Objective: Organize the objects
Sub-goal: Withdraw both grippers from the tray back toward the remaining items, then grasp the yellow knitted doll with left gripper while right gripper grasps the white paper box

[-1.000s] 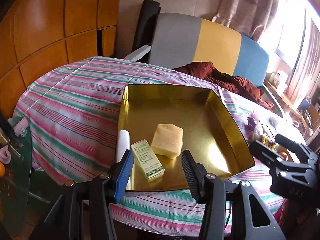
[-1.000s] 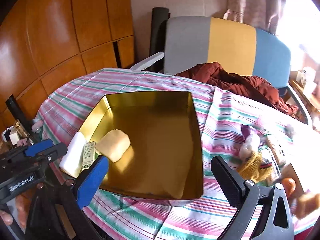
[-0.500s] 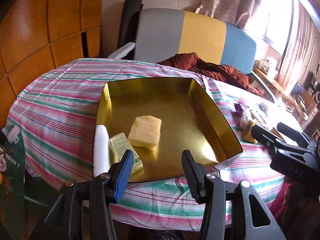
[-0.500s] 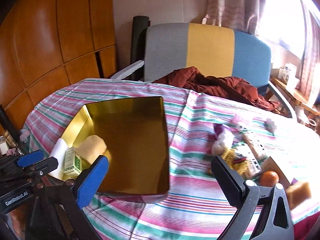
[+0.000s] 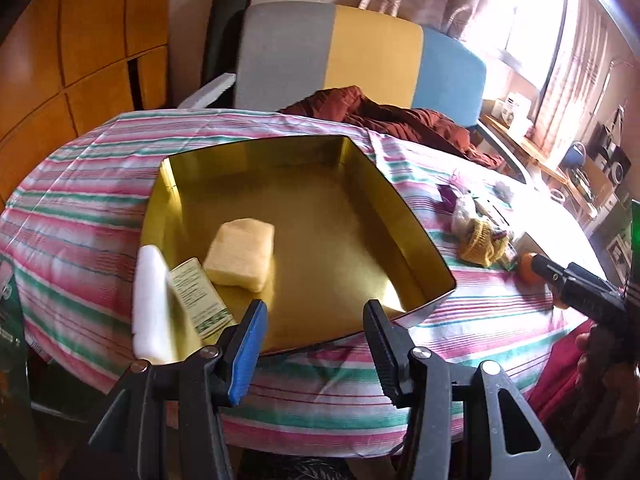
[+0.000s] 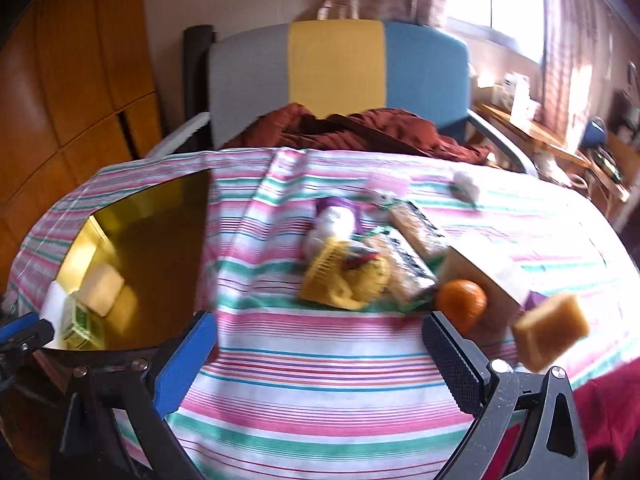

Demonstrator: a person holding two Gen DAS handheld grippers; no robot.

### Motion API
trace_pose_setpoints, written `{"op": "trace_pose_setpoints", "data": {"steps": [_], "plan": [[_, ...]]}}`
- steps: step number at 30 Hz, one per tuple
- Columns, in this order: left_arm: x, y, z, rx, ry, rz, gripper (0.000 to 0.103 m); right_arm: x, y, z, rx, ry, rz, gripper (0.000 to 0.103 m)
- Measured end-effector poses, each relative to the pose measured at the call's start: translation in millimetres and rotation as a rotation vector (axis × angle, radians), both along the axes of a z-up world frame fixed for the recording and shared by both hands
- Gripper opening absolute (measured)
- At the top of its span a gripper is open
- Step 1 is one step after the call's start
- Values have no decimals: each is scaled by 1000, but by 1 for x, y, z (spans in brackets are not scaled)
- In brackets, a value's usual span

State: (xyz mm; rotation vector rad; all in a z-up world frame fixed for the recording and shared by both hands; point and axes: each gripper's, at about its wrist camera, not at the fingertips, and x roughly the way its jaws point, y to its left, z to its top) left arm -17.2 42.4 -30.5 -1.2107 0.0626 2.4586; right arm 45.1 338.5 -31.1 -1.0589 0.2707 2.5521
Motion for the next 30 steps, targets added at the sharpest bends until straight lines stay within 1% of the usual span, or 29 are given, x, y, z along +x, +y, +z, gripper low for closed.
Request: {"op": "trace_pose_setpoints", "data": {"steps": [4,8,13,16,20,23,25,26,27,28,30], "plan": [[-4,20,-2,-2,-13,-48,50,13,33,1,3,-9,-72,103],[-8,45,-1,-3,-18,-98,50,25,70,8,5,-3,-146,103],[-8,86,2,13,-33,-203,50,33,112,22,26,15,-218,103],[-4,116,5,8,-25,-270,50,34,138,30,52,39,-255,103],[-5,159,2,-4,-37,-337,50,39,172,37,65,105,-312,103],[-12,186,-6,-5,-80,-350,50,48,194,30,22,149,-366,103],[-19,201,-12,5,-113,-343,51,51,204,21,-36,149,-395,103],[-23,207,-15,17,-123,-342,58,53,209,19,-78,161,-403,103],[-27,213,-17,26,-130,-339,63,55,212,19,-102,181,-409,103],[-30,220,-20,29,-137,-333,70,57,215,18,-117,189,-415,103],[-36,233,-24,37,-153,-327,71,60,219,14,-169,198,-420,103]]}}
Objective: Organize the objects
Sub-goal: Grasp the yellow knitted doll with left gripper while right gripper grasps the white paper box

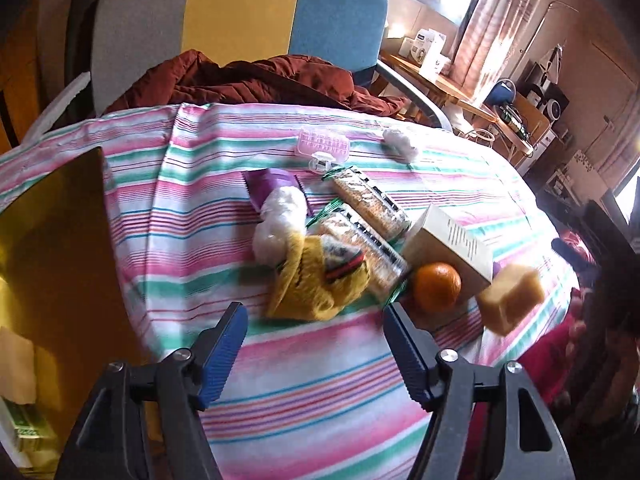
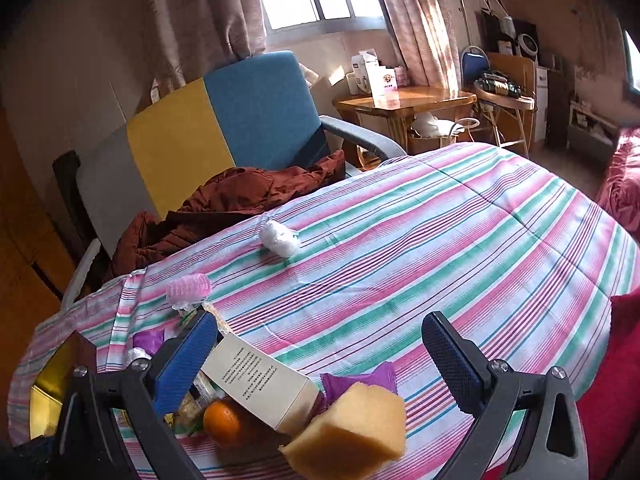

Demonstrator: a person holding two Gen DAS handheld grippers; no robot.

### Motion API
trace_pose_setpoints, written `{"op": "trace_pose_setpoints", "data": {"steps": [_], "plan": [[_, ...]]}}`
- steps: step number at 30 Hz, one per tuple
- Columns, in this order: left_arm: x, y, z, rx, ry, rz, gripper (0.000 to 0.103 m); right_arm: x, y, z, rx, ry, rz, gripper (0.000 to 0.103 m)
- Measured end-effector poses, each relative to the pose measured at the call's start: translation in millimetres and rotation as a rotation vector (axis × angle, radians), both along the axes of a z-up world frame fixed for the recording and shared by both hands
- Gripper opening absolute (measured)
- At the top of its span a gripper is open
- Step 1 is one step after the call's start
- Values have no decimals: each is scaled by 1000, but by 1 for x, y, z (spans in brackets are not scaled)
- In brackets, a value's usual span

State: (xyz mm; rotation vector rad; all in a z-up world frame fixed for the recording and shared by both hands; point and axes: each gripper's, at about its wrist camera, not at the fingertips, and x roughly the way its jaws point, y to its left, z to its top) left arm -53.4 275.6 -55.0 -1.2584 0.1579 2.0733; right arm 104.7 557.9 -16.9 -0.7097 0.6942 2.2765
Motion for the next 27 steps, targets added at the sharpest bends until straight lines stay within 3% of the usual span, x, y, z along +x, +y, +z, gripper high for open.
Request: {"op": "trace_pose_setpoints", "data": {"steps": [5,10,15,19,27], "plan": [[-12,28,-12,-26,3,10,77,3,9,-9,-93,30,1,103],[-22,46,-25,-66,11,22,78,-2,5,-10,-95,24,35,103],[-29,42,-40,-47,-40,41,64,-6,2,-10,-92,13,66,103],[-19,37,-38,-28,6,1,51,-8,2,-12,-97,3,77,103],[11,18,-27,-6,70,-97,48,-28,-12,-19,-55,-102,154,103]]}}
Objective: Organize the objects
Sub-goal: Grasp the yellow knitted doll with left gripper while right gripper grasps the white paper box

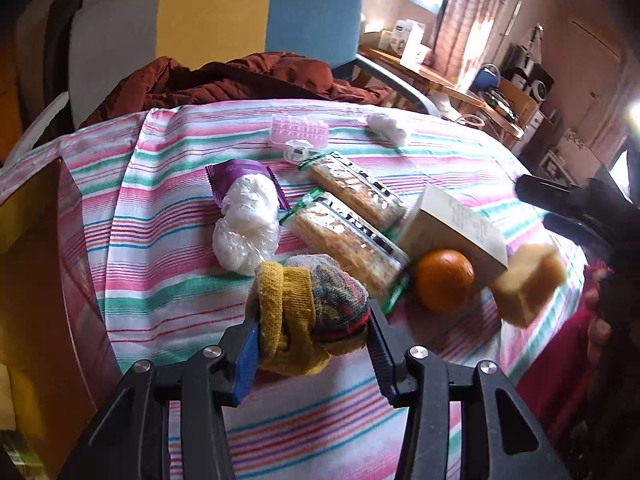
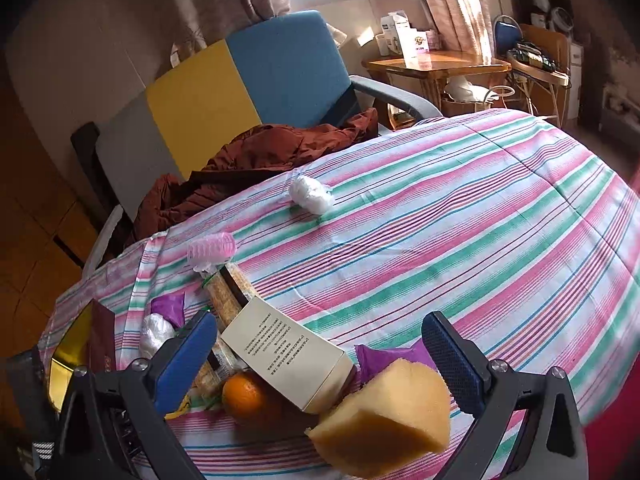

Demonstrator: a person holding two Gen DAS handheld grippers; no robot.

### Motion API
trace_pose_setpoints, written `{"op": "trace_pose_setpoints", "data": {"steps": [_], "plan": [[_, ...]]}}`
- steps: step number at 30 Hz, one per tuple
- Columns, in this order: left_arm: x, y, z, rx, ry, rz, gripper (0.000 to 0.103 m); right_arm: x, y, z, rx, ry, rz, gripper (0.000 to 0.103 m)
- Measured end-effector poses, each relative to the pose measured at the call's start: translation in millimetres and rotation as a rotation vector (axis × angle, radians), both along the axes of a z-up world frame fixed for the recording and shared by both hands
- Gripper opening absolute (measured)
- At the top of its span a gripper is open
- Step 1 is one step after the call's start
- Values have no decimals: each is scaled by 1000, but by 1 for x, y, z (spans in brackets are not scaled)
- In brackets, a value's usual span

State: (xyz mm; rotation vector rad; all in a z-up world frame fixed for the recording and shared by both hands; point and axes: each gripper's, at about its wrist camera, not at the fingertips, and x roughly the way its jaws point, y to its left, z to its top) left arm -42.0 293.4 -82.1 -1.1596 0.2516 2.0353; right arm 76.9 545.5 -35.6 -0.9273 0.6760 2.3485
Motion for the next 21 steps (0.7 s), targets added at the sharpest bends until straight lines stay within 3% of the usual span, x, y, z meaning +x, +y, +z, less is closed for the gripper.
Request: {"op": "trace_pose_setpoints", "data": {"steps": [7,11,16,17,18,19,21], "plan": [[18,-14,13,39,-2,-72,48,-36,-22,-13,89,-185,164,103],[23,-23,16,54,-16,-73,48,-60,-28,-21,150,-283,257,103],[28,-33,25,76,-16,-69,48,-84,-27,-40,156,-389,346,102],[29,-36,27,82,-15,-69,48,-86,-26,-44,140,-402,360,98],[30,-37,29,86,-13,-69,48,-86,-26,-46,131,-410,368,76],[30,-40,30,90,-11,-66,48,-85,-27,-46,136,-410,369,62],[30,-44,33,98,-12,-59,48,-82,-29,-45,148,-408,371,55]]}}
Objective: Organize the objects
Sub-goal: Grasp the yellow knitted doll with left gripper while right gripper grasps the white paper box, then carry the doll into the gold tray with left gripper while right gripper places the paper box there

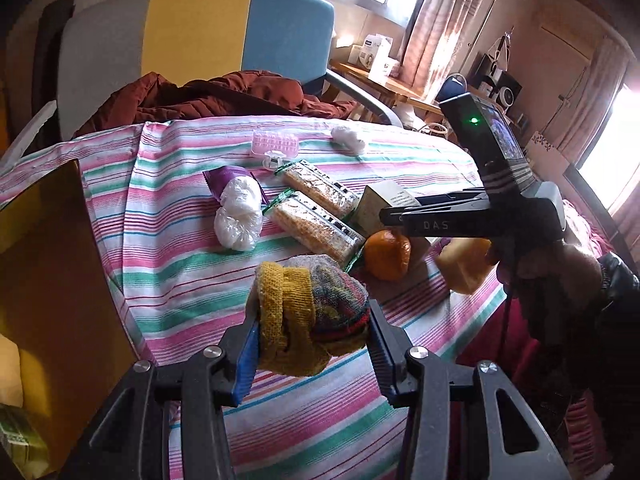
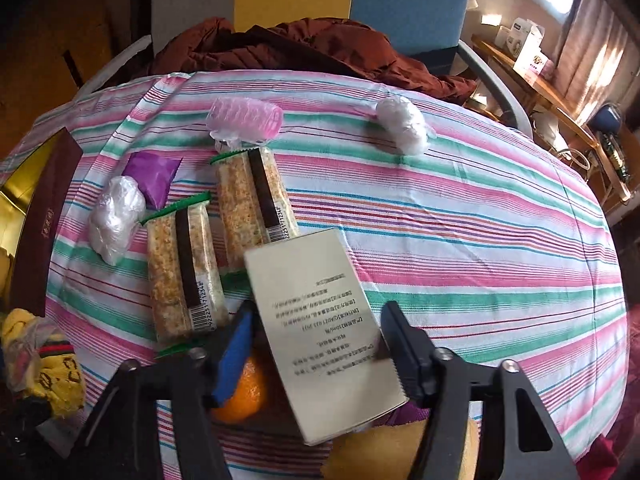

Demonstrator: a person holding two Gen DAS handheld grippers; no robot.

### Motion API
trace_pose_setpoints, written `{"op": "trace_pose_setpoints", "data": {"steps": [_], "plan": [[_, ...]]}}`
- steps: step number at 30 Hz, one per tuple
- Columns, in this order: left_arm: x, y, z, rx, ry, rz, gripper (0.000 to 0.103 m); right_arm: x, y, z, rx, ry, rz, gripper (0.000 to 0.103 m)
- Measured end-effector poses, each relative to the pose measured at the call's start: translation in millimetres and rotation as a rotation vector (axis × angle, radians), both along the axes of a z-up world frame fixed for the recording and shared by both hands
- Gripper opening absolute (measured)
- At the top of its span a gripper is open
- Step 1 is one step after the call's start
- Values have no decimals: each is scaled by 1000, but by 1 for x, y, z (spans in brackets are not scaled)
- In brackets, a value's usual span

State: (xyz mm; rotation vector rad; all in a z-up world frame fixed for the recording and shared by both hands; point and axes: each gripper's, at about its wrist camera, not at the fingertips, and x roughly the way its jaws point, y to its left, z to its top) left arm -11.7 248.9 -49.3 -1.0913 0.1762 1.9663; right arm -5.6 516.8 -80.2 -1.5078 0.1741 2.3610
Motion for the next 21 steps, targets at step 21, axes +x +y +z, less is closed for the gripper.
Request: {"op": "trace_pose_setpoints", "data": {"steps": [21], "plan": [[-20,-118,36,109,29,243,48,8,-76,101,-1,320,39,51]]}}
